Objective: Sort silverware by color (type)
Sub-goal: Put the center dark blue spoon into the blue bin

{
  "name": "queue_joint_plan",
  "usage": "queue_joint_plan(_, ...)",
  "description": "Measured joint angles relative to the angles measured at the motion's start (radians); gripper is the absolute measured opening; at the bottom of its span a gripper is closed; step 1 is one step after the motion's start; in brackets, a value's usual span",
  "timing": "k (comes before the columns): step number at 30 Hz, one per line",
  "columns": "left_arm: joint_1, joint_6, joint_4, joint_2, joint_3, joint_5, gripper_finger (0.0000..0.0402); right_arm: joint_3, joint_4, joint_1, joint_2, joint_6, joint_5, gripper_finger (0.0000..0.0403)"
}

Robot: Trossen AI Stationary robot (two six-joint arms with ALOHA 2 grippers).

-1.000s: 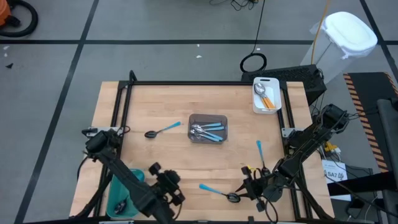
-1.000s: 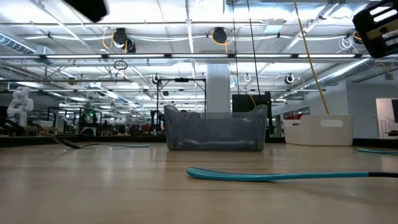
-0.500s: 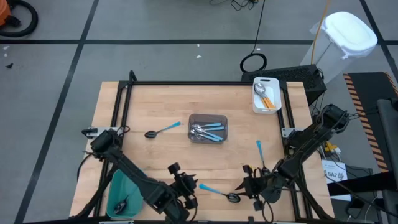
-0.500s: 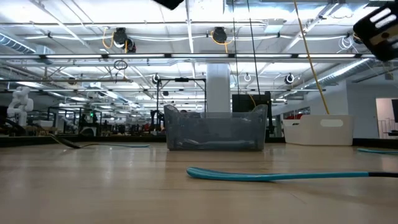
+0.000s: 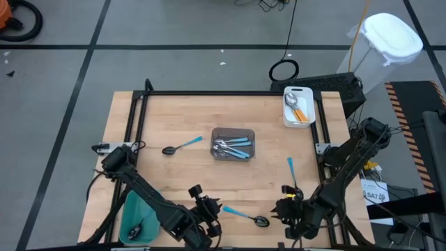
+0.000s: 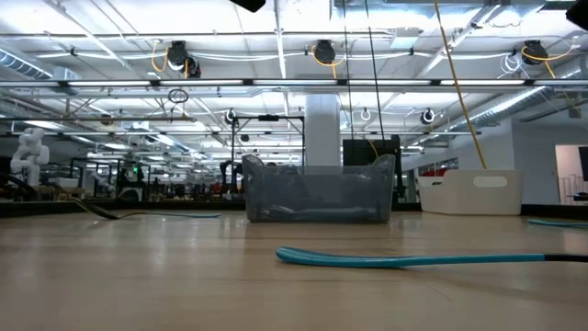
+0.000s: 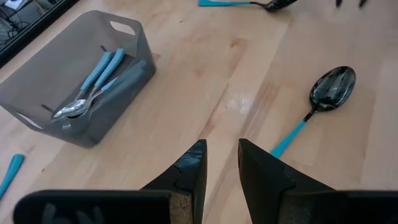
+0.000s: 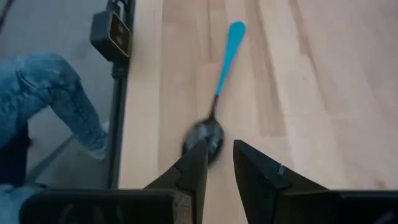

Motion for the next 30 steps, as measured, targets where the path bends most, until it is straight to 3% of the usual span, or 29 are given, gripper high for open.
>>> queue_joint_plan(8,0.002,0.02,0.081,0.0,0.0,0.0,0.0093,0.005,0.207,-0.012,0.174,-0.093,0.026,0.0075)
queue_joint_plan(21,-0.004,0.001,0.117,0.012,0.0,0.003,0.0093,0.151,0.178,-0.035,0.374,-0.208,0.125,0.0077)
queue_joint_plan(30,0.005,0.019,0.142,0.043,-0.002,0.029,0.0093,0.153,0.193,-0.068,0.424,-0.177,0.098,0.0151)
